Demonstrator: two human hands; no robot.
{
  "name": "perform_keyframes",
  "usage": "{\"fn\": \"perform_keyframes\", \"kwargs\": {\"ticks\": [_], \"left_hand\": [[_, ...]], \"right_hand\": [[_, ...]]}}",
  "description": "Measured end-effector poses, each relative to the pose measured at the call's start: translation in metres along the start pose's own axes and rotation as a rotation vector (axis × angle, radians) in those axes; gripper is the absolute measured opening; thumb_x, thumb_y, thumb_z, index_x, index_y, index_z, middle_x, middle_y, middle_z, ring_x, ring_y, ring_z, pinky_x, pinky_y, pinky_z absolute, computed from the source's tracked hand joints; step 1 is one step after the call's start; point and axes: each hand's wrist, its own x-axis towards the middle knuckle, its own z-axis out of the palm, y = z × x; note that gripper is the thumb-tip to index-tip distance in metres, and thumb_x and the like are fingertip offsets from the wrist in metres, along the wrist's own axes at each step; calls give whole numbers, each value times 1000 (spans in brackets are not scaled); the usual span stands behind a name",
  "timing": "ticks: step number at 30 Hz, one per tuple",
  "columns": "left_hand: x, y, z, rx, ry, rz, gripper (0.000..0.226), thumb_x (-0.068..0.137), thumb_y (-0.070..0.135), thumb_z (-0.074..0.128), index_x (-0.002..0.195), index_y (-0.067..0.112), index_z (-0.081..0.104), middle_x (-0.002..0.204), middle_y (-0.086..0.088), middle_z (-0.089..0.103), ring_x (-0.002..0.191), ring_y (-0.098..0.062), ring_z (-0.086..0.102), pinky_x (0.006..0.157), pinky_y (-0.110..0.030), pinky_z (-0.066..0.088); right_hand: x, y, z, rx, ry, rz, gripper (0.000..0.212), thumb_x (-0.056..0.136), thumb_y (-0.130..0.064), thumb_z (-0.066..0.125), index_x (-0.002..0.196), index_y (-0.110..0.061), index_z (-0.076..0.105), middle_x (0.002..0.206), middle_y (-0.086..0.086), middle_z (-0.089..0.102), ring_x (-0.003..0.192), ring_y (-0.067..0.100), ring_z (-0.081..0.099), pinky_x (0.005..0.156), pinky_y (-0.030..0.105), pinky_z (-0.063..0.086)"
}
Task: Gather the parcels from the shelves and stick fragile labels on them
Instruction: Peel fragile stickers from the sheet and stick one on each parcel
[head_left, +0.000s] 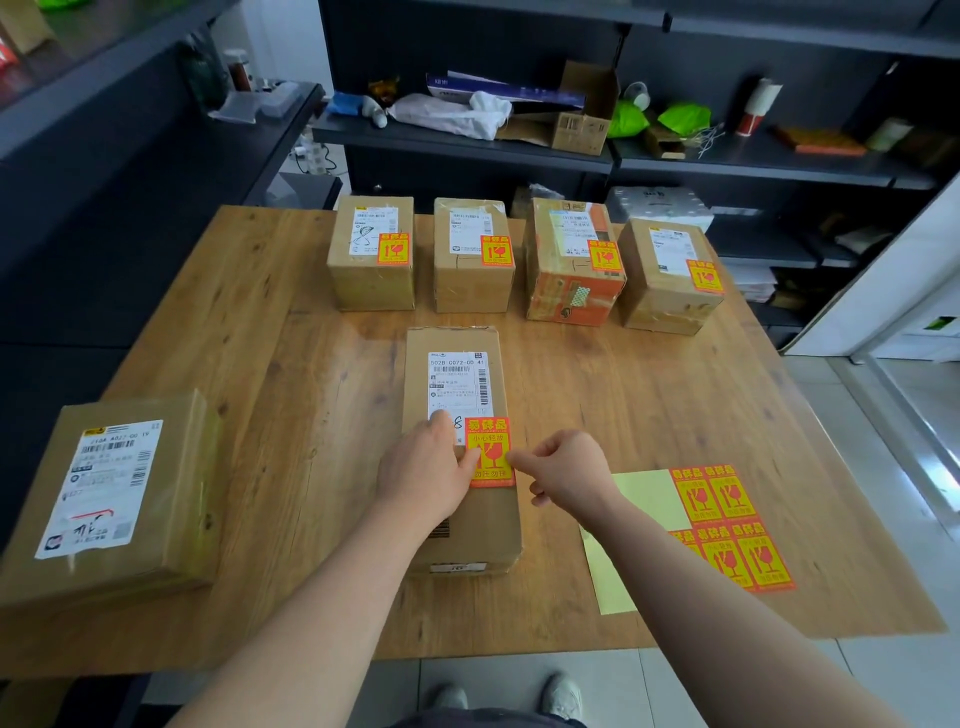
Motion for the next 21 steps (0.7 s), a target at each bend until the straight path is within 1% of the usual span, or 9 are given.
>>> {"fn": "perform_keyframes", "kwargs": {"ticks": [3,5,6,8,10,13,16,18,21], "left_hand": [[-3,-5,1,-18,42,63,27,90,42,54,92,21,38,87,6,49,66,-13,46,48,-24,29],[-7,-10,5,14,83,152,24,90,39,55,108,24,48,99,4,49,78,-14,48,59,-25,36],[-9,-13,7,53,99,202,30,91,38,54,119,28,52,104,2,49,86,-16,49,68,-27,40],[-12,-19,11,145,116,244,40,92,41,51,132,37,50,117,-2,47,100,-22,46,84,-35,38],[-13,-22,13,224,93,226,44,93,49,42,137,44,42,131,-4,42,111,-25,40,92,-41,31],[-11,-27,15,290,36,211,48,93,56,30,141,50,27,143,-3,33,125,-25,29,99,-43,21],[-3,-31,14,290,-32,215,53,91,62,23,143,53,15,150,-2,20,134,-23,13,103,-44,11],[-1,-35,13,309,-62,240,57,89,66,20,144,52,9,153,-2,13,137,-22,4,106,-46,7],[-7,-43,11,312,-80,221,70,81,75,7,145,49,4,156,-1,4,141,-23,-6,111,-49,7]], "right_hand": [[-1,6,2,-106,63,-135,28,79,-41,72,82,-16,58,78,-2,66,62,11,63,51,24,48],[-1,10,6,-253,137,-367,23,84,-37,67,100,-21,62,102,-4,60,83,9,59,67,24,46],[-1,12,8,-335,154,-499,29,87,-36,63,113,-22,61,114,-4,56,97,12,56,78,27,46],[1,16,10,-511,133,-683,41,94,-37,52,132,-22,52,137,-2,48,125,19,41,100,35,37],[3,20,9,-666,75,-750,47,100,-40,36,143,-22,39,151,-5,34,140,21,22,113,40,22],[8,23,6,-856,25,-789,56,100,-45,12,150,-22,19,157,-6,18,146,18,2,117,36,1],[11,21,2,-949,-18,-788,65,94,-48,-5,152,-20,6,159,-5,4,145,17,-13,118,37,-6],[10,20,0,-989,-36,-814,60,98,-46,2,151,-20,1,159,-5,-1,143,16,-19,117,36,-10],[5,26,-8,-983,-89,-881,57,101,-44,14,151,-20,1,158,-5,-3,143,13,-18,116,32,-13]]}}
